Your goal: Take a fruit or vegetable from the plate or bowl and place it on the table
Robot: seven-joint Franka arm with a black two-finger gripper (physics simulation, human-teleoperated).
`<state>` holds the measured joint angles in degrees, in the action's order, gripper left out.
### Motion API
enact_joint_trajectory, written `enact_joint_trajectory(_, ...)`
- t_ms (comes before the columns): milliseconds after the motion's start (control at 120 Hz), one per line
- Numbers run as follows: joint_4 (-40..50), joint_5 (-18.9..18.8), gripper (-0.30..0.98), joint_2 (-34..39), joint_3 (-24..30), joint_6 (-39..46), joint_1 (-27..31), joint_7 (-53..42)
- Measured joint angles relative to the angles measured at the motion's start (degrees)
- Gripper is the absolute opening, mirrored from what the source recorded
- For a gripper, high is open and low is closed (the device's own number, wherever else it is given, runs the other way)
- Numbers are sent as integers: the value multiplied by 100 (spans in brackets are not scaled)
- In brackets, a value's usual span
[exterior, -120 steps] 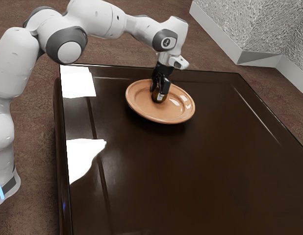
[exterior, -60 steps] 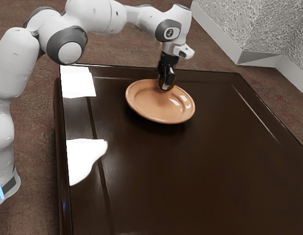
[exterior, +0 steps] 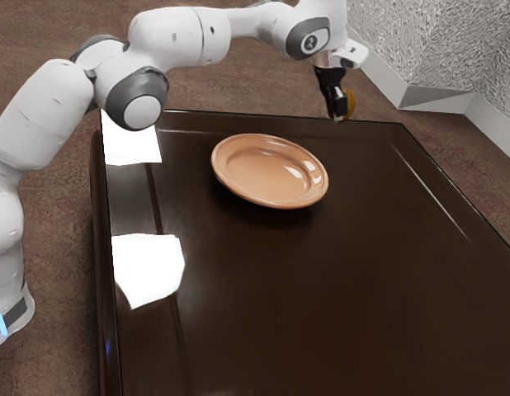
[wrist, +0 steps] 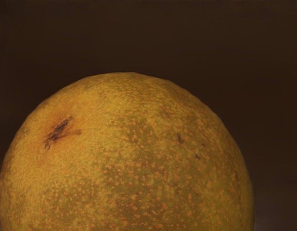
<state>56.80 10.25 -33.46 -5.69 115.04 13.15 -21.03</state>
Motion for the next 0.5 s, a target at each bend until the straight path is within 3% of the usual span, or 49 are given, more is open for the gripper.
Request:
enact_joint_trajectory(33, -1, 32, 30, -8, -4, 142, -17, 3)
enact_joint_trajectory(117, 18, 170, 47, -12, -24, 399, -41, -9)
enact_joint_trajectory(217, 33, 269, 58, -9, -35, 595, -68, -23)
enact_joint_trajectory(500, 191, 426, 67, 52, -38, 818, -67, -47)
